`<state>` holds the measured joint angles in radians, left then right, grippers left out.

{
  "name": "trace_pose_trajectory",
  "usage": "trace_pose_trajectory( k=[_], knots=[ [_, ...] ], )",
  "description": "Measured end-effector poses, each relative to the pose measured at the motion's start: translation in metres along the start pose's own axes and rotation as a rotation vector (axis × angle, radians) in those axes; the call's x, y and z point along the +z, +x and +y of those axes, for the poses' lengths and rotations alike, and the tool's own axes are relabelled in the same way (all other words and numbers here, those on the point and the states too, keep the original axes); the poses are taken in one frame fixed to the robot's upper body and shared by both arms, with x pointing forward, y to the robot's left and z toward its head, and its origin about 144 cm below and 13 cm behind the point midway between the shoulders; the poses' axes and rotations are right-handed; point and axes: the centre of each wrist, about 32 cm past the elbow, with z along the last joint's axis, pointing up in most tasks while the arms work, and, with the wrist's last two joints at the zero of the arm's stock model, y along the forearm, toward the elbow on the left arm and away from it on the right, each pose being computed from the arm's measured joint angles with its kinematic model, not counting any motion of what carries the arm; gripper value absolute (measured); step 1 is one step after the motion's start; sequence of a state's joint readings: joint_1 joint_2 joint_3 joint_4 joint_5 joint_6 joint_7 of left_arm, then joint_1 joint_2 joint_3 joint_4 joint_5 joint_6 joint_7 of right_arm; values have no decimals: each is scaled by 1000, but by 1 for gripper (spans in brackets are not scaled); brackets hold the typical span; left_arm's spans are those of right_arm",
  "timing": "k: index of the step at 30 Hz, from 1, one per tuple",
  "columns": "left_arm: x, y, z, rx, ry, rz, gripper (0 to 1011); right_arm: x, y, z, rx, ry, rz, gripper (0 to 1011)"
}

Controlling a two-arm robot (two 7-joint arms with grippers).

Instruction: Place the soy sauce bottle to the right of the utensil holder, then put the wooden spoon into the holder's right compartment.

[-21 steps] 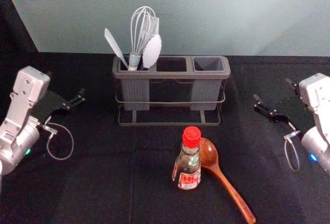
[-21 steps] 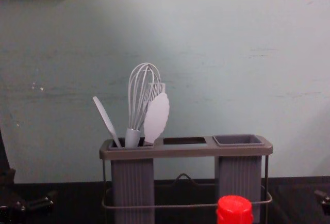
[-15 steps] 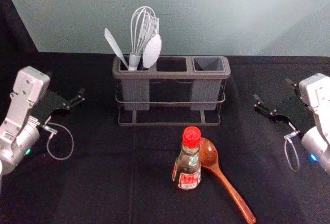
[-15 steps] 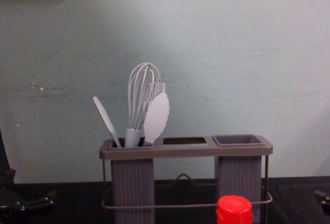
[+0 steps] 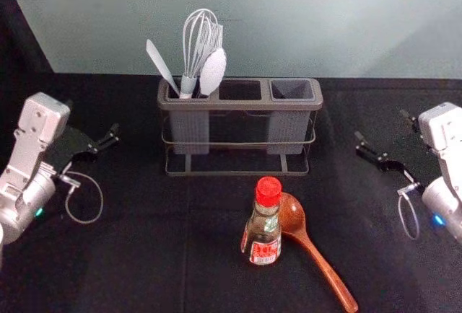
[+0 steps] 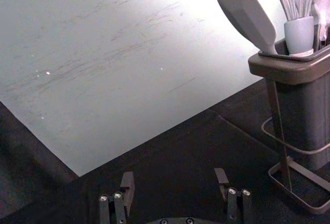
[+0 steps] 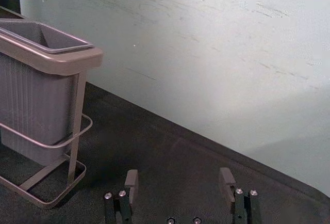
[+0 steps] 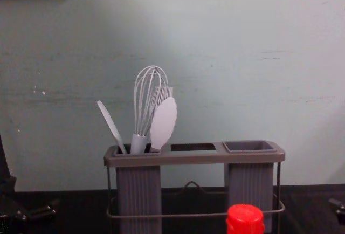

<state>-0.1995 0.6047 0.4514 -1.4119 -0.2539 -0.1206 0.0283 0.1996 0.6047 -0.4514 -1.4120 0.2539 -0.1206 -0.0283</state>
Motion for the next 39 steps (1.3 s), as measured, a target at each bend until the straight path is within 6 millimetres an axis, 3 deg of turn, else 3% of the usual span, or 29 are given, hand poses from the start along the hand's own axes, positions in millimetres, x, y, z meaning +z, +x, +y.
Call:
trace_pose_trajectory(
  k=[39],
  knots=[
    [0, 0, 0, 0, 0, 0, 1011, 0, 0, 0, 0, 0, 0, 1002]
  ],
)
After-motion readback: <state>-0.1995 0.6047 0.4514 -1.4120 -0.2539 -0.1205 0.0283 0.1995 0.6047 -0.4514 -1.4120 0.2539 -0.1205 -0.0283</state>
